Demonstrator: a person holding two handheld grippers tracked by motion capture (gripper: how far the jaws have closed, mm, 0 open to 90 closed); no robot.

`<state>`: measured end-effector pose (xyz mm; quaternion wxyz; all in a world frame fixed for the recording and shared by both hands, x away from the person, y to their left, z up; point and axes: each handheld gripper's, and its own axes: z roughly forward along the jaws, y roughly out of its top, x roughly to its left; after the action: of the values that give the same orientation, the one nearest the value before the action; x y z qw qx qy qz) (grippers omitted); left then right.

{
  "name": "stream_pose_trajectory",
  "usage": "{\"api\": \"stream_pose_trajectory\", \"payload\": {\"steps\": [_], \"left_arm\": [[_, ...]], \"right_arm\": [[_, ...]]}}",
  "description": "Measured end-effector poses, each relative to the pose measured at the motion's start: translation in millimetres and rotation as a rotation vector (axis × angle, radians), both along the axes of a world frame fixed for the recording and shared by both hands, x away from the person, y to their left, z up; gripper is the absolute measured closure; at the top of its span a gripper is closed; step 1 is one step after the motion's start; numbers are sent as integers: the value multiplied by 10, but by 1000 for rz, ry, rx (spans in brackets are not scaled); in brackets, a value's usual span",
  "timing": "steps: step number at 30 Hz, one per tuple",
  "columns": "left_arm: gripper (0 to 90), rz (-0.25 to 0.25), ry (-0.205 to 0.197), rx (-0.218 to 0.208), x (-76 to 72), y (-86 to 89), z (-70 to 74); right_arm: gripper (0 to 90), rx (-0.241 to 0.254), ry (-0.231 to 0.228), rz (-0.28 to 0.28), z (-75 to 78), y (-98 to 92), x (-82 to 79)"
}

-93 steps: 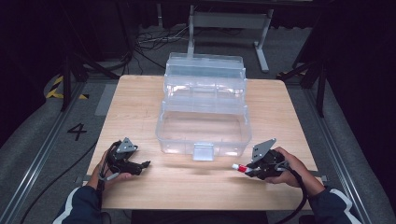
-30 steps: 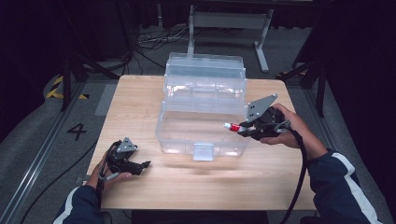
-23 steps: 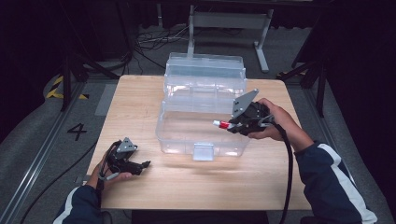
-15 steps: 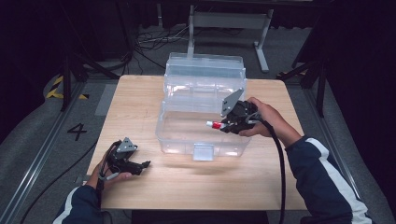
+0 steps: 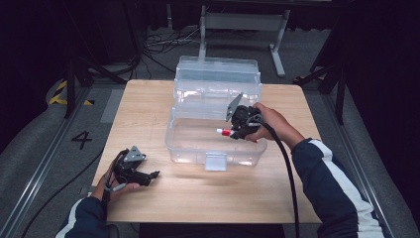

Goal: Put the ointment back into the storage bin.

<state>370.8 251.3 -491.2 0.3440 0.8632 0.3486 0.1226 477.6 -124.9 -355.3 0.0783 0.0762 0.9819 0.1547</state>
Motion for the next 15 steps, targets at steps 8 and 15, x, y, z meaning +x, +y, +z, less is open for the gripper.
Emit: {"api": "stream_pose_trajectory", "payload": {"steps": [8, 15], "left_arm": [[146, -1, 0, -1, 2, 0, 0], [146, -1, 0, -1, 1, 0, -1]], "right_arm": [[711, -50, 38, -4, -190, -2, 27], [711, -81, 70, 11, -325, 16, 19]]}}
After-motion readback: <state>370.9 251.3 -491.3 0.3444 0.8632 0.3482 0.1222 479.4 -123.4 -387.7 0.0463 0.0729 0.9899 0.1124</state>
